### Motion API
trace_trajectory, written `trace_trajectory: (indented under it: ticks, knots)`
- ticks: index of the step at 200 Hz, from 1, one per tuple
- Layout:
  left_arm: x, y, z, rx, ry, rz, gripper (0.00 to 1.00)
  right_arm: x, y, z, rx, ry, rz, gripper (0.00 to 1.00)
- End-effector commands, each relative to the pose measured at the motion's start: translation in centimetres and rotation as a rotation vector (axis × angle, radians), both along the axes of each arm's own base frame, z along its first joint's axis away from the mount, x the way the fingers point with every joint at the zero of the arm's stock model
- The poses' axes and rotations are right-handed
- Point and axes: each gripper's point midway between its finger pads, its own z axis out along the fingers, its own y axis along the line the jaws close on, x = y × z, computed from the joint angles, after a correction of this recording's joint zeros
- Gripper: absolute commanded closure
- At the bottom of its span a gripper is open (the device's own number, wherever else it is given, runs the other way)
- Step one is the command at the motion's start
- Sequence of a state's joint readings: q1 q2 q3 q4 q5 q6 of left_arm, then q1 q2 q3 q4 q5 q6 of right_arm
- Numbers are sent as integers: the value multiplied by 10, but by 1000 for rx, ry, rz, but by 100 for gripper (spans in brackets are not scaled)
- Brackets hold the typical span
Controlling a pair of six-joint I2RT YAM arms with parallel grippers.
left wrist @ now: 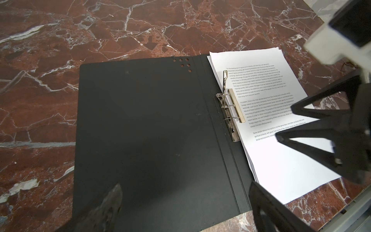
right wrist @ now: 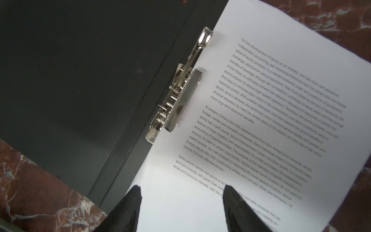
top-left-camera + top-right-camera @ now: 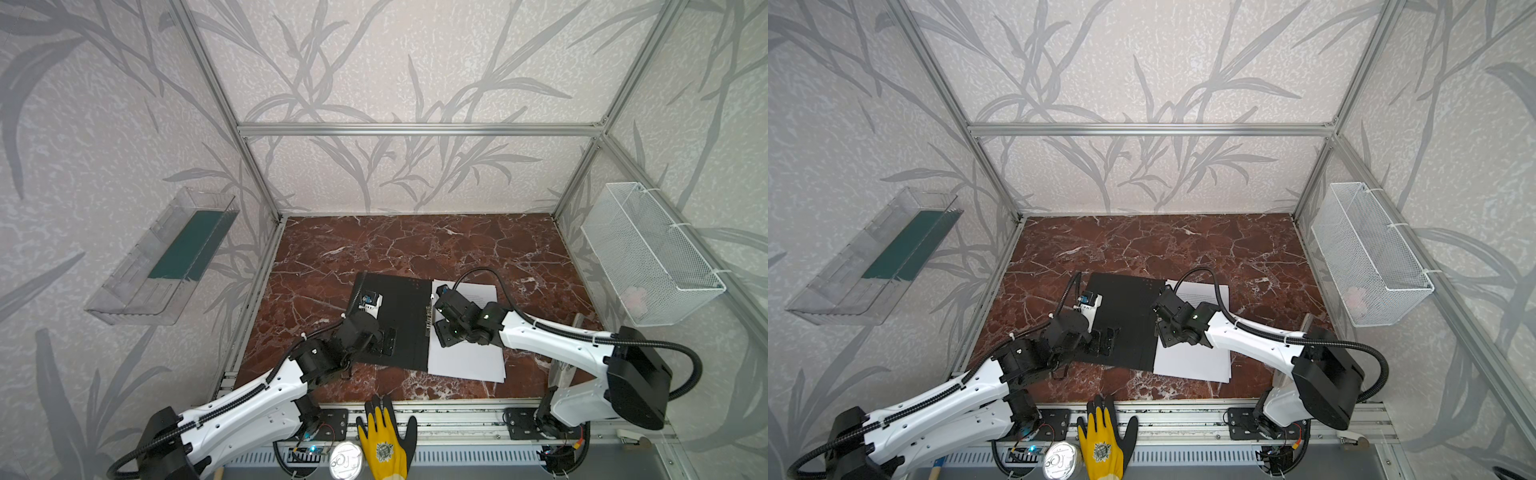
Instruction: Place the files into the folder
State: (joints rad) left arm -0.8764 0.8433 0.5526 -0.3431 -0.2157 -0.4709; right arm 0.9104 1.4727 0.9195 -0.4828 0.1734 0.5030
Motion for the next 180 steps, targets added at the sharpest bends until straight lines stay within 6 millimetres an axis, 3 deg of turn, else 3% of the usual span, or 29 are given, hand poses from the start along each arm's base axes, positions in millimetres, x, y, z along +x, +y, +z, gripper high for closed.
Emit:
trace_trajectory:
  ticks: [1,50,88,180]
  knots:
    - [2,2,6,-9,-24,13,1,14,24,7,74,-29,-16,39]
    - [0,0,7,-21,-21,6,1,32,35,-4,43,-34,-55,46]
    - [0,1,9,-27,-27,6,1,45,29,-10,-11,-49,-124,54]
    - [-2,-1,11,-47,-24,-7,1,48,26,-39,-17,21,-156,71]
